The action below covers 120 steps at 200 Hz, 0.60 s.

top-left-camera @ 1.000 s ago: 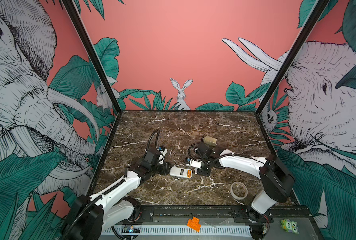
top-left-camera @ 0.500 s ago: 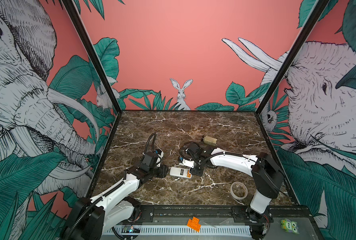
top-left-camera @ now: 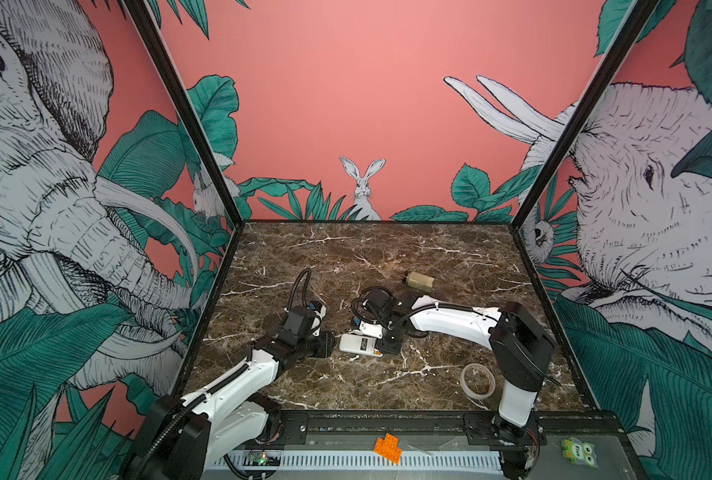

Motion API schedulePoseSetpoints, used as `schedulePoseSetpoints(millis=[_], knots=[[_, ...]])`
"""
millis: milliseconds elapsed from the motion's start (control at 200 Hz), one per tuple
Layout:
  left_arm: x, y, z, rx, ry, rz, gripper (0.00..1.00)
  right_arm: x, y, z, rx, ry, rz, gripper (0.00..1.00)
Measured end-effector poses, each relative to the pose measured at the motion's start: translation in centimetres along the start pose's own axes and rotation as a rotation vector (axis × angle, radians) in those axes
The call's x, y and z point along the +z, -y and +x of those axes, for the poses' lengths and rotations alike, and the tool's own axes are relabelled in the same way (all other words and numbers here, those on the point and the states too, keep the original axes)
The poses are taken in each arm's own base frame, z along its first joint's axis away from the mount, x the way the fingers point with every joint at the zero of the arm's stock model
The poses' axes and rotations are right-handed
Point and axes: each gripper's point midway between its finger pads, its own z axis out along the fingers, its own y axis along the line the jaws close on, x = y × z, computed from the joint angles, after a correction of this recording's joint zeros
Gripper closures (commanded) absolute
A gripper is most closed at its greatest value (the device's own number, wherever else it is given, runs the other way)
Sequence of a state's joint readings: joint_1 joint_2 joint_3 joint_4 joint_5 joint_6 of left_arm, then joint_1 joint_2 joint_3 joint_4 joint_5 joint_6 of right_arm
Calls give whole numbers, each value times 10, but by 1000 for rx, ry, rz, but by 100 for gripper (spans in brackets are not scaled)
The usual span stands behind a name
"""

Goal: Load the batteries into the remote control
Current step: 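Carry the held cover onto the remote's open compartment with the right gripper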

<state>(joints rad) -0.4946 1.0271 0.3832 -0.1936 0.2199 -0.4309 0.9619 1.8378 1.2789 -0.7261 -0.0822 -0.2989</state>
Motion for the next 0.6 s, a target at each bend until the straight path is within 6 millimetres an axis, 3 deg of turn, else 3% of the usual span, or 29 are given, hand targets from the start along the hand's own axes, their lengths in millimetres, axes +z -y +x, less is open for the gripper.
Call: schedulePoseSetpoints(millis=[340, 600], knots=[[2, 0, 2, -6, -7, 7, 55, 1, 0, -9, -20, -2, 0, 75], [3, 0, 1, -7, -5, 8, 55, 10, -6, -3, -51, -55, 4, 75]])
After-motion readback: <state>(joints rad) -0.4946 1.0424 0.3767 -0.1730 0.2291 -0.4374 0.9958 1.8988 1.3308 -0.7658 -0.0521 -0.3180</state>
